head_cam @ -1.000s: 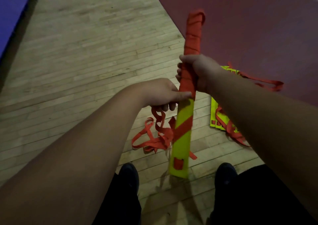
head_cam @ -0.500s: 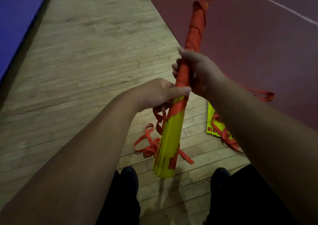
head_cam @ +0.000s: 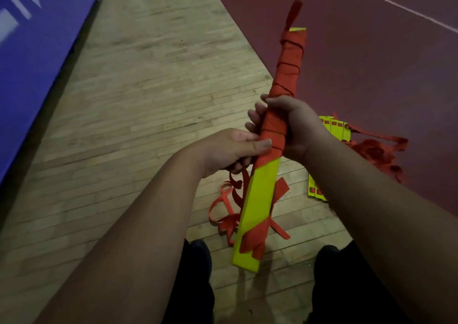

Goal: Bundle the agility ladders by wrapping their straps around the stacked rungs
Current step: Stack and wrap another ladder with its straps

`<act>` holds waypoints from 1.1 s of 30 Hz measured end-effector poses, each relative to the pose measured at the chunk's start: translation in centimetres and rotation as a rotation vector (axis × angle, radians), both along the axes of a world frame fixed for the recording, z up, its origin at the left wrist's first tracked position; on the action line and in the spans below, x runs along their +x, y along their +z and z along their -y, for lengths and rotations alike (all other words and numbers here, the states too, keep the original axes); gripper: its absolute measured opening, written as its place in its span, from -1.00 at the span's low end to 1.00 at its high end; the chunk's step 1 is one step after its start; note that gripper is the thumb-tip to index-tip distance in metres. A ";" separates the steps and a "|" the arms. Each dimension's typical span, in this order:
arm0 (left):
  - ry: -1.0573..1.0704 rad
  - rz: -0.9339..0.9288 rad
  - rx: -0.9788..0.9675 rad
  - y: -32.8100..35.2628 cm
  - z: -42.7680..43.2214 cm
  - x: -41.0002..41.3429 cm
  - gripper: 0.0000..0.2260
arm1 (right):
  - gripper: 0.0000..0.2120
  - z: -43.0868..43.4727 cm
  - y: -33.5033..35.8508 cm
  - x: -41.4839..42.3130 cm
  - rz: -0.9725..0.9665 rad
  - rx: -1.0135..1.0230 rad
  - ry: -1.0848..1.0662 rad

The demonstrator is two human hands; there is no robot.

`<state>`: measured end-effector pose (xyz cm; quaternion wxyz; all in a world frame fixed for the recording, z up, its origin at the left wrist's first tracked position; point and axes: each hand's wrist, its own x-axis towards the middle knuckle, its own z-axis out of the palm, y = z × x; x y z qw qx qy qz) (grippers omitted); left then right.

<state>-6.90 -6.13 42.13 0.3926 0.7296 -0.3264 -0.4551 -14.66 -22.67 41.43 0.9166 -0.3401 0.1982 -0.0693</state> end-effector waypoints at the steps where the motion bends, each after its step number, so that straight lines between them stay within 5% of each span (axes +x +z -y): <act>1: -0.010 0.048 0.031 -0.3 0.1 0.1 -0.72 | -0.83 -0.2 -0.1 0.3 -0.027 -0.023 -0.009; 4: 0.008 0.151 0.103 -0.5 1.1 0.4 -0.70 | -0.79 -0.1 -0.3 1.5 -0.088 -0.117 -0.030; 11: 0.239 -0.039 -0.082 -0.9 3.0 1.1 -0.52 | -0.87 1.5 0.8 2.5 -0.050 -0.062 -0.050; 16: 0.292 -0.084 -0.108 -0.9 3.4 1.0 -0.61 | -0.87 2.2 0.7 2.6 -0.051 -0.050 -0.050; 24: 0.108 0.400 0.205 -1.3 4.0 0.9 -0.46 | -0.88 2.9 -2.0 2.8 -0.262 -0.298 -0.161; 30: -0.006 0.510 0.293 -1.7 5.3 -0.7 -0.49 | -0.53 2.8 -2.7 2.7 -0.396 -0.510 -0.197; 33: 0.033 0.504 0.255 -2.2 5.6 -0.2 -0.57 | -0.68 2.9 -2.7 2.8 -0.362 -0.494 -0.196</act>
